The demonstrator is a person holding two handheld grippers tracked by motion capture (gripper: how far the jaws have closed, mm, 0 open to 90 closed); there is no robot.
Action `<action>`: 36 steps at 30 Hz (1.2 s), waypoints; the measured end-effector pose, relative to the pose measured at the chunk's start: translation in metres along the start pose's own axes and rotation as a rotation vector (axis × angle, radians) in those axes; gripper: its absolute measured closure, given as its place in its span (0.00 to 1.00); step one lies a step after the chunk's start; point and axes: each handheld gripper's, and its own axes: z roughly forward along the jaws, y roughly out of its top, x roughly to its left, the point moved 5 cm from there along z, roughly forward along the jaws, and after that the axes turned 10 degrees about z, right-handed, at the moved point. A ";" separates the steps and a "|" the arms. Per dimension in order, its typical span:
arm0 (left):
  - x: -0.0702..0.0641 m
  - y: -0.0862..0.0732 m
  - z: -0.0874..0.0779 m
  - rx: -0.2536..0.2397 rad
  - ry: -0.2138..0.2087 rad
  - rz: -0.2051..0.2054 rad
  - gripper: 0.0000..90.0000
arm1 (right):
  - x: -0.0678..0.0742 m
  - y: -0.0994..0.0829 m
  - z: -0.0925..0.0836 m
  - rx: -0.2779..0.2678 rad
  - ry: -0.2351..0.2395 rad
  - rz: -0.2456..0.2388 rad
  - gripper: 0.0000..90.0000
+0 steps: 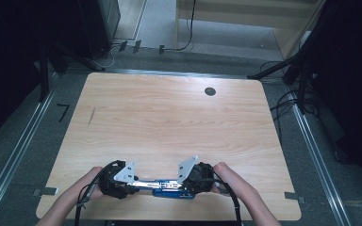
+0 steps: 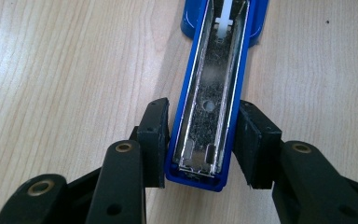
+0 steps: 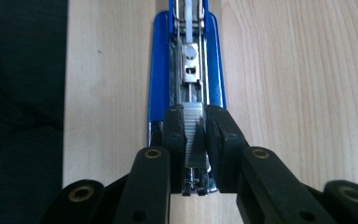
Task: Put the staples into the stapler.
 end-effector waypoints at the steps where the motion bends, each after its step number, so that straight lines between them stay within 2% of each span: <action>1: 0.000 0.000 0.000 -0.001 0.002 0.000 0.66 | 0.000 0.000 0.001 0.014 -0.006 -0.004 0.89; 6: 0.000 0.000 0.000 0.001 0.001 0.001 0.66 | 0.001 0.000 0.001 0.017 -0.013 -0.022 0.89; 12: 0.000 0.000 0.000 0.002 0.000 0.002 0.66 | 0.002 -0.001 0.003 0.049 -0.029 -0.035 0.88; 16: 0.000 0.000 0.000 0.002 0.001 0.001 0.66 | 0.002 -0.001 0.003 0.050 -0.028 -0.031 0.87; 20: 0.000 0.000 0.000 0.005 0.001 0.002 0.66 | -0.001 -0.002 0.000 0.032 -0.023 -0.003 0.83; 23: 0.000 0.000 0.000 0.004 0.001 0.002 0.66 | -0.003 -0.001 -0.001 -0.001 -0.010 0.029 0.78; 27: 0.000 0.000 0.000 0.004 0.001 0.004 0.66 | -0.008 0.005 0.000 -0.056 -0.029 0.092 0.74; 31: 0.000 0.000 0.000 0.005 0.003 0.004 0.66 | -0.008 0.010 0.006 -0.080 -0.044 0.139 0.72; 34: 0.000 0.000 0.000 0.004 0.003 0.004 0.66 | -0.008 0.012 0.011 -0.074 -0.046 0.160 0.70; 36: 0.000 0.000 0.000 0.003 0.003 0.003 0.66 | -0.006 0.011 0.015 -0.050 -0.050 0.161 0.69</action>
